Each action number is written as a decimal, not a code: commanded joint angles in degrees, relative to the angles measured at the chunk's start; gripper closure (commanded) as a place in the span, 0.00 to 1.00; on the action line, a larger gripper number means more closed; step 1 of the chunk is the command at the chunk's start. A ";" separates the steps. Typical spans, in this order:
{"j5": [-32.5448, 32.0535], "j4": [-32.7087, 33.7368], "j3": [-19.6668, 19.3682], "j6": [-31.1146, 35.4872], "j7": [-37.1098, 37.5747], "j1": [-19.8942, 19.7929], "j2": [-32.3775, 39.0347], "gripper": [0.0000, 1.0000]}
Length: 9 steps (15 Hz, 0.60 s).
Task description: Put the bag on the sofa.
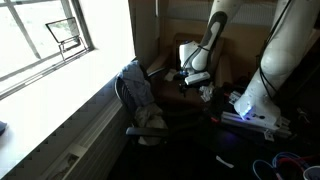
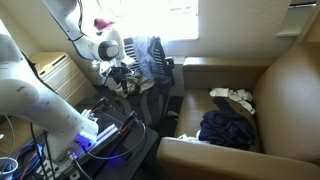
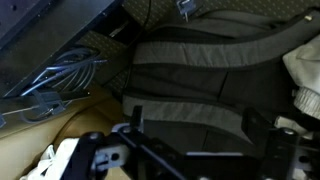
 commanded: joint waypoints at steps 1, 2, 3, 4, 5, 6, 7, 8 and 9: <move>5.51 0.78 -5.81 -0.50 -4.25 7.87 0.72 0.00; 5.81 1.44 -6.04 -0.86 -4.32 8.96 1.55 0.00; 5.78 1.86 -6.07 -1.18 -4.27 9.53 1.90 0.00; 5.76 0.20 -5.82 1.30 -5.26 9.08 -0.26 0.00; 8.18 1.06 -3.93 -2.62 -12.49 6.49 -0.34 0.00; 6.98 2.42 1.37 -4.99 -16.30 -0.55 1.48 0.00; 7.75 3.35 1.40 -5.55 -20.68 -1.34 2.73 0.00; 7.64 4.39 1.16 -6.19 -24.60 -2.05 4.43 0.00; 6.42 5.31 0.65 -7.76 -27.58 -2.61 5.43 0.00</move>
